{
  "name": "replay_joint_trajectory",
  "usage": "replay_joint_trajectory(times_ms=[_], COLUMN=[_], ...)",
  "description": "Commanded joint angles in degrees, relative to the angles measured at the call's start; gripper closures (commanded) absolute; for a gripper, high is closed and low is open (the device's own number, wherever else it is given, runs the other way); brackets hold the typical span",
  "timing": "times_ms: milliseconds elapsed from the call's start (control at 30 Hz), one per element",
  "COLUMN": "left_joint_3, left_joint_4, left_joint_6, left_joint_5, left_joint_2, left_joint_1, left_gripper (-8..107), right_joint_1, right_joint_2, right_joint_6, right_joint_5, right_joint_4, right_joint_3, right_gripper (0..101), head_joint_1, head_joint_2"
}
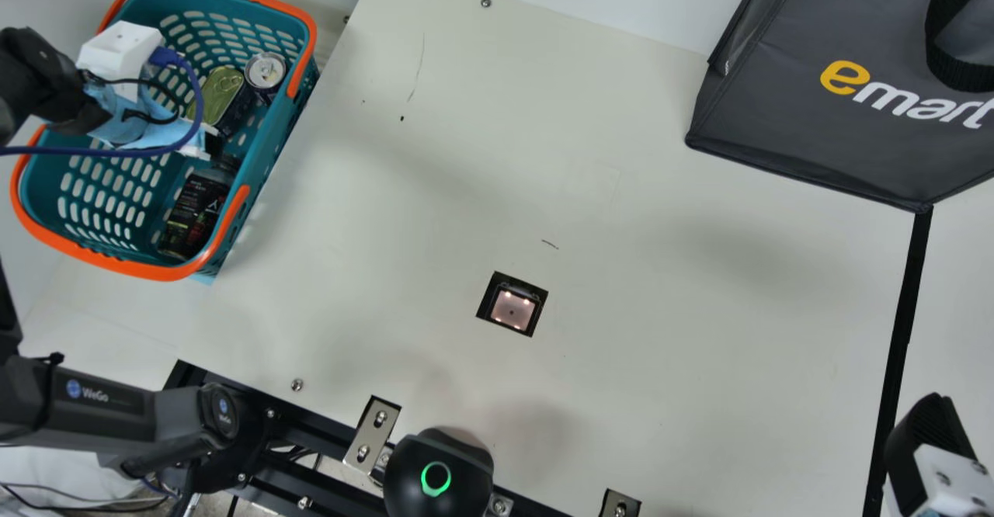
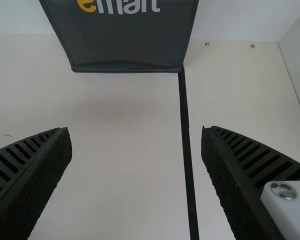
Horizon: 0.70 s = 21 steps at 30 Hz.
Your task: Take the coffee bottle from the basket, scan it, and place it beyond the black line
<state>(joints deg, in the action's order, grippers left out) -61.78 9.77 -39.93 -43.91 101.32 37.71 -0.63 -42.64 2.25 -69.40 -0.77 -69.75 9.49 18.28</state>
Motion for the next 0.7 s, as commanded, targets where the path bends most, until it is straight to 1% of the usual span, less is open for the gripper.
replay_joint_trajectory(times_ms=[0, 467, 667], left_joint_3=[0.1, 0.8, 0.1], left_joint_4=[-0.1, -0.1, 0.2], left_joint_6=[-0.1, -0.5, -1.2], left_joint_5=[0.8, 6.4, 8.5], left_joint_2=[0.8, 7.0, 9.9], left_joint_1=[-0.1, -1.5, -1.8], left_gripper=[9, 9, 9], right_joint_1=[0.0, 0.0, 0.0], right_joint_2=[0.0, 0.0, 0.0], right_joint_6=[0.0, 0.0, 0.0], right_joint_5=[0.0, 0.0, 0.0], right_joint_4=[0.0, 0.0, 0.0], right_joint_3=[0.0, 0.0, 0.0], right_gripper=[10, 10, 10], head_joint_1=[-1.6, -1.6, -1.6], head_joint_2=[0.1, 0.1, 0.1])
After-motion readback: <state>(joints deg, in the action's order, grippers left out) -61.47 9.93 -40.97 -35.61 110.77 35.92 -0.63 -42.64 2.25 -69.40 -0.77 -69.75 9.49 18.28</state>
